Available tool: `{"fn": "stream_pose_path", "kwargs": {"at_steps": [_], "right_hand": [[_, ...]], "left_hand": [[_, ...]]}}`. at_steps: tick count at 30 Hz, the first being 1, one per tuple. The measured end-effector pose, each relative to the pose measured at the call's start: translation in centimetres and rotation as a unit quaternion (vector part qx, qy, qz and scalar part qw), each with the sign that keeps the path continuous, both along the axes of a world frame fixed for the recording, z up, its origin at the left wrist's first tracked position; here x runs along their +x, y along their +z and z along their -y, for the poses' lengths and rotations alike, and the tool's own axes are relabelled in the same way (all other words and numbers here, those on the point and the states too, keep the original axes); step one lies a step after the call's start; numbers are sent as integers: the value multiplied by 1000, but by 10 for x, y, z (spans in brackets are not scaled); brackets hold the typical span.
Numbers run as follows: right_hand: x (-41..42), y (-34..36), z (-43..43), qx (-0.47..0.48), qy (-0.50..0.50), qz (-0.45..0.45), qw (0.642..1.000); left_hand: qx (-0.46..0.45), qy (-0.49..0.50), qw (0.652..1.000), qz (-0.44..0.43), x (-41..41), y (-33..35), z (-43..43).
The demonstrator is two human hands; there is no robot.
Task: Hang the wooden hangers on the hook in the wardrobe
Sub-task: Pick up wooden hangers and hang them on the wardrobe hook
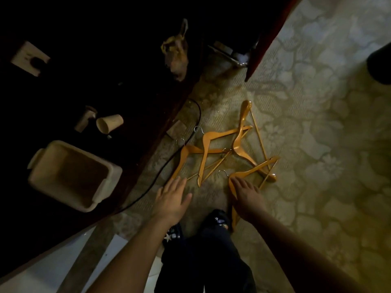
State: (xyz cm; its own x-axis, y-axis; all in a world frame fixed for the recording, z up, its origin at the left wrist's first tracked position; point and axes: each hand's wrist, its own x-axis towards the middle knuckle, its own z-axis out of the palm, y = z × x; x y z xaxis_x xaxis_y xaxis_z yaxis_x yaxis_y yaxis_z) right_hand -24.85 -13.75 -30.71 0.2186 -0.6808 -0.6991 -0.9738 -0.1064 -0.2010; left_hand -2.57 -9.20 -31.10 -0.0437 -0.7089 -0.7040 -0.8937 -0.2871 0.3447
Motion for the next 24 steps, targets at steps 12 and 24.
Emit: {"fn": "stream_pose_path", "kwargs": {"at_steps": [12, 24], "right_hand": [[11, -212, 98, -56, 28, -18, 998], [38, -335, 195, -91, 54, -12, 994]], "left_hand": [[11, 76, 997, -16, 12, -208, 60], [-30, 121, 992, -13, 23, -357, 110]]}}
